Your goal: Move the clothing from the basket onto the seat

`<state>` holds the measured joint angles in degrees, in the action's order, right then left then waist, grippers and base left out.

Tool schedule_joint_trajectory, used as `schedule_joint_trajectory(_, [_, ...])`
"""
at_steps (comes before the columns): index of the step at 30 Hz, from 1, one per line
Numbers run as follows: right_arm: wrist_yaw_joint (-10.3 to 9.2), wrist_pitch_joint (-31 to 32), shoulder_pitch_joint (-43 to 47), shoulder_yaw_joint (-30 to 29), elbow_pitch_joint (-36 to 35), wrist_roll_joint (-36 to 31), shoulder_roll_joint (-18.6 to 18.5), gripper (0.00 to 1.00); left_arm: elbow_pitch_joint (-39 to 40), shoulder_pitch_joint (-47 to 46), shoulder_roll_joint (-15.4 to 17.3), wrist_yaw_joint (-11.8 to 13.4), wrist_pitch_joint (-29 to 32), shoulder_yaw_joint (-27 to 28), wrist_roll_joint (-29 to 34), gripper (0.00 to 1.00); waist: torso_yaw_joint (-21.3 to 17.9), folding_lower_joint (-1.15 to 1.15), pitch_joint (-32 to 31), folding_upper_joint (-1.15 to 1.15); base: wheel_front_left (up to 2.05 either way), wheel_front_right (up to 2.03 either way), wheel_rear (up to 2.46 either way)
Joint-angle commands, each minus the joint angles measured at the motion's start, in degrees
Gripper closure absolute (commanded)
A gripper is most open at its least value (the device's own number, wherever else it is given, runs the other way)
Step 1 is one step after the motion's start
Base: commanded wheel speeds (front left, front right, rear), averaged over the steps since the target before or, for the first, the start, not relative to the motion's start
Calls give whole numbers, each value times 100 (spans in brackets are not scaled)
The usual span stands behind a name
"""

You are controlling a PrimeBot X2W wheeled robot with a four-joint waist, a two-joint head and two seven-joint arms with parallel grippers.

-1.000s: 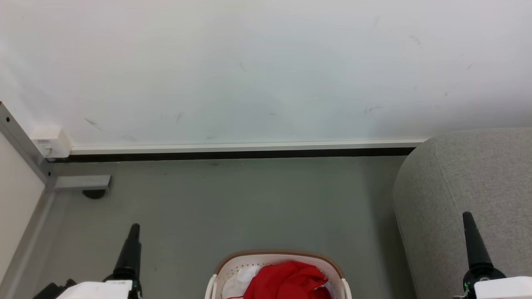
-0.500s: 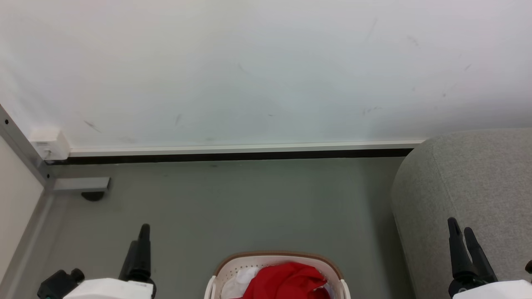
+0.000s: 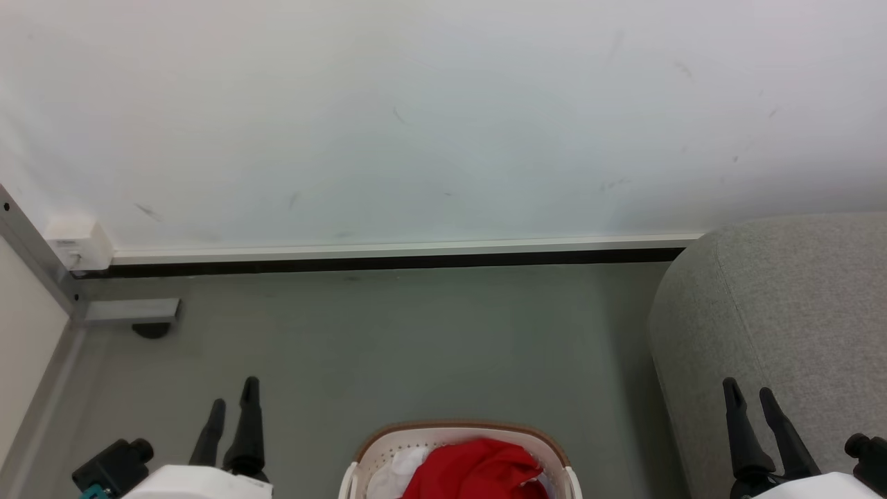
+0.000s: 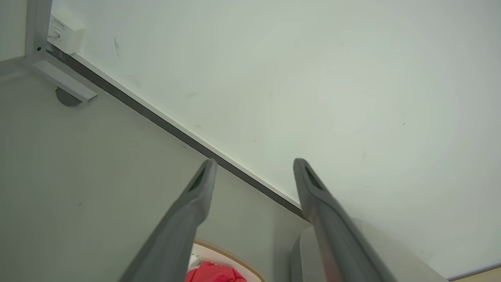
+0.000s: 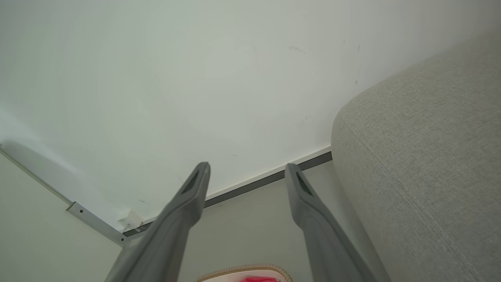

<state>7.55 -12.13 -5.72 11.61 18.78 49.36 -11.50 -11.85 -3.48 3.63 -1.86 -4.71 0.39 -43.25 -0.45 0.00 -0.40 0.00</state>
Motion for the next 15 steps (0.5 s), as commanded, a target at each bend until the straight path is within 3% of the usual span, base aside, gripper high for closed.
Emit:
schedule_joint_trajectory(1, [-5, -29, -130, -15, 1, -184, -53, 0, 91, -18, 75, 25, -63, -15, 191, 0, -2, 0, -2, 0, 0, 0, 0])
schedule_joint_trajectory(15, [-6, -99, -167, -73, 198, -1335, 113, 0, 60, -16, 247, 125, -297, -270, 1211, 0, -22, 0, 3, 0, 0, 0, 0])
